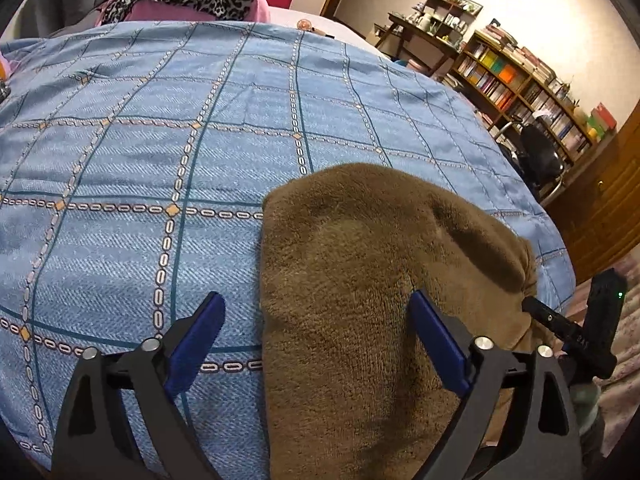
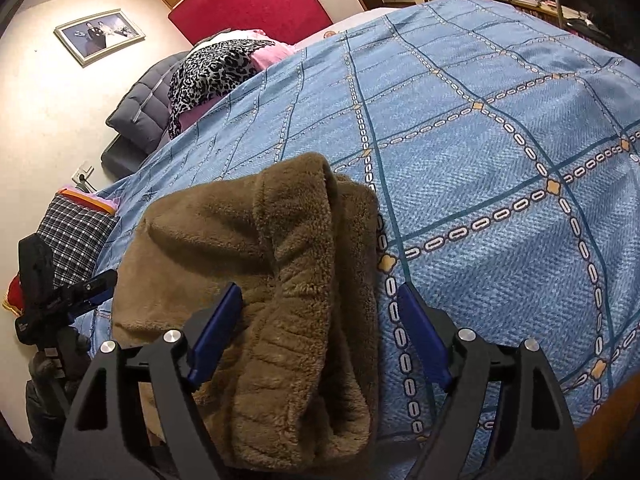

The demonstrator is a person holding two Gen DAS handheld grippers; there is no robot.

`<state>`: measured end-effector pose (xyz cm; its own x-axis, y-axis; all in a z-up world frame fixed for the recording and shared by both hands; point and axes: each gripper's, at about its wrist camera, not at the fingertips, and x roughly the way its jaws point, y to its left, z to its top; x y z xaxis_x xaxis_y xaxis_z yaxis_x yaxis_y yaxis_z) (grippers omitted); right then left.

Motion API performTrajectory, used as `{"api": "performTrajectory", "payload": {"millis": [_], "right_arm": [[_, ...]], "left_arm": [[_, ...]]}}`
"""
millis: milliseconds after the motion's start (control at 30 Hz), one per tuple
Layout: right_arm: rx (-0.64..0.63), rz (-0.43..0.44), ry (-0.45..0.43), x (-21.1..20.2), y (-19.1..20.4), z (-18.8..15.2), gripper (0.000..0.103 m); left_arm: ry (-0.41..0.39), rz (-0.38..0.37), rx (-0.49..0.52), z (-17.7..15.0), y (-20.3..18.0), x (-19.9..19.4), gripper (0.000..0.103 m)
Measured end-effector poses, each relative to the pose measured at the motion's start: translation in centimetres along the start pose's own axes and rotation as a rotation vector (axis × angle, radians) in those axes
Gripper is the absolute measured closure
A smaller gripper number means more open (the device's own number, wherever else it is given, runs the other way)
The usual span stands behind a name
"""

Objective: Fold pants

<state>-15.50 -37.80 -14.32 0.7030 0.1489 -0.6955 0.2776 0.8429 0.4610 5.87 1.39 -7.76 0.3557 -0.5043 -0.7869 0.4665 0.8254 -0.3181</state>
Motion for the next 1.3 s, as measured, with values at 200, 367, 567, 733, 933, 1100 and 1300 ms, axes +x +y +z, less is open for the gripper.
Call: {"api": "performTrajectory", "payload": {"millis": [200,367,567,733,933,1100,1300], "right_arm": [[0.003,0.009,0.016,0.7,-0.1,0.3,0.021],[0.043,0.051,0.041,1.5,-1.0,0.5,0.018],[0.024,0.048,0.063,2.2,-1.2,0.7,0.012],[0.049,0.083,0.082,2.9,-1.6,1.2,0.009],[0.042,0.106,0.104,3.0,-1.3,1.4,0.009],[0.004,0.134,0.133,4.0,-0.5,1.3,0.009],[0.014,0.182,0.156,4.3,-0.5,1.3,0.022]], "left_arm": [[0.040,-0.054,-0.056,0.0,1.2,1.2,0.006],[0.076,-0.127,-0.076,0.4,2.1,2.2,0.005],[0.129,-0.192,-0.130,0.1,3.1,3.7,0.005],[0.140,-0.224,-0.143,0.1,3.5,4.1,0.005],[0.148,-0.247,-0.138,0.4,3.5,4.0,0.005],[0.160,-0.287,-0.135,0.6,2.5,4.5,0.005],[0.199,-0.365,-0.116,0.5,1.5,5.1,0.005]]}}
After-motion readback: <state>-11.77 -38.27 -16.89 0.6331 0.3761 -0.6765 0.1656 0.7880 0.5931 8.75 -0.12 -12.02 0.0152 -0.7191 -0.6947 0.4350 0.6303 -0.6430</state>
